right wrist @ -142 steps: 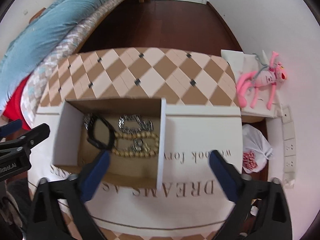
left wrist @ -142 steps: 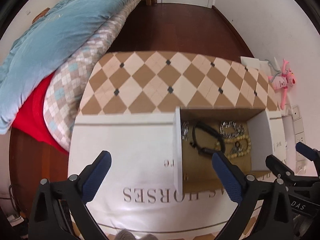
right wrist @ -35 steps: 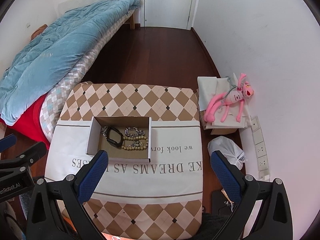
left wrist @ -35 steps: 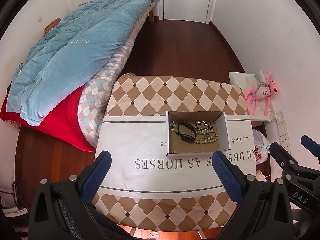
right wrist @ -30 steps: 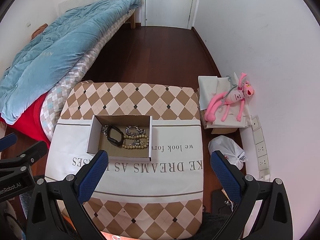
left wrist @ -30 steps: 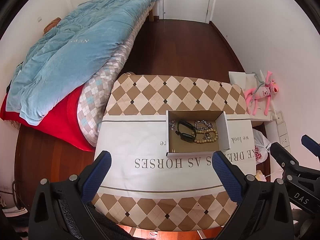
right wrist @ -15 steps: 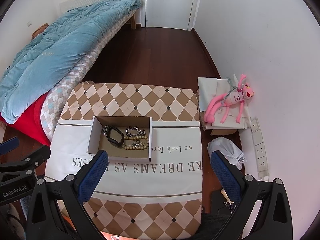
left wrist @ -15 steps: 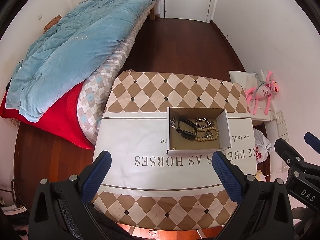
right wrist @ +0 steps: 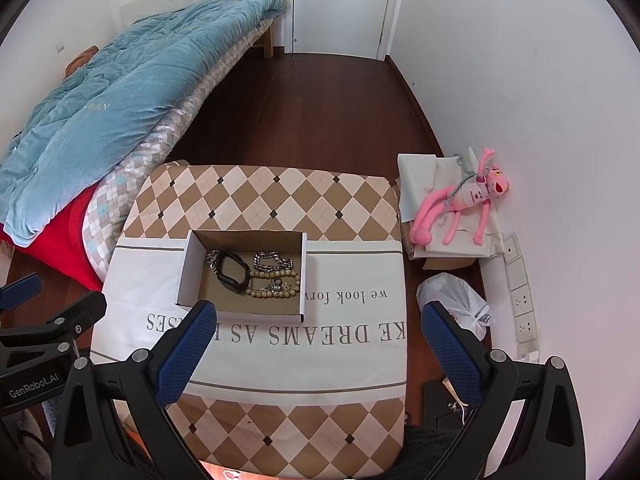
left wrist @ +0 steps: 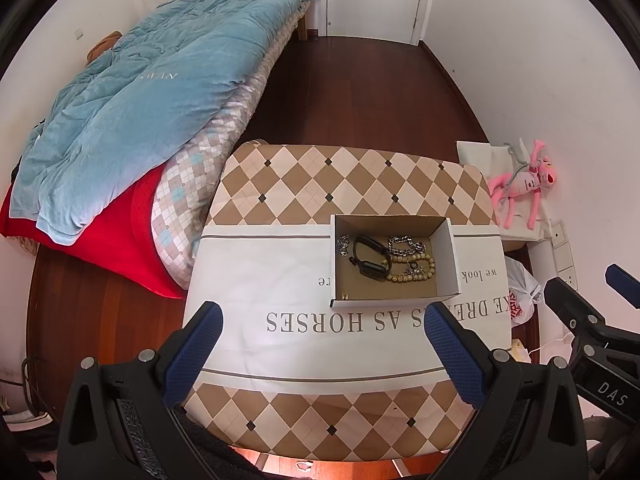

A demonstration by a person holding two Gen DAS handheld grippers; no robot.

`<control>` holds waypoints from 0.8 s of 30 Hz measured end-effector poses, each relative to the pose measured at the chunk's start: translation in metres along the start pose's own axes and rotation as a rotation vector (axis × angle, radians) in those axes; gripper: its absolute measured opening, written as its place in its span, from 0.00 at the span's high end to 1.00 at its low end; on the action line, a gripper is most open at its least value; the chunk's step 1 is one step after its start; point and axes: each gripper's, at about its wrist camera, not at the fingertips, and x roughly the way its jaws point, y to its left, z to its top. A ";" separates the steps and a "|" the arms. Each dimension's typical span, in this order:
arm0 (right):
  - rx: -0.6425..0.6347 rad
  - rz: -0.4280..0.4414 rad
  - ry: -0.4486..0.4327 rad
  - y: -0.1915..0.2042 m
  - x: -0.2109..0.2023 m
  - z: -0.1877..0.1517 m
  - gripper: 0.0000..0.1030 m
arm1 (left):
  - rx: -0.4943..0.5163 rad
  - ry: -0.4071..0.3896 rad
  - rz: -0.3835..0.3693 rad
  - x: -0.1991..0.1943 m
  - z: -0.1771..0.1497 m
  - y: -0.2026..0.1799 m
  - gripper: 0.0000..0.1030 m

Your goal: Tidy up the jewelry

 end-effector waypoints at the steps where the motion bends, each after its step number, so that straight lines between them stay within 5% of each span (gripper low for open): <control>1: 0.001 0.002 0.000 0.000 0.000 0.000 0.00 | 0.000 -0.001 0.000 0.000 0.000 0.000 0.00; 24: -0.006 -0.006 0.000 0.002 0.001 -0.001 0.00 | 0.001 -0.005 0.010 -0.002 0.001 0.000 0.00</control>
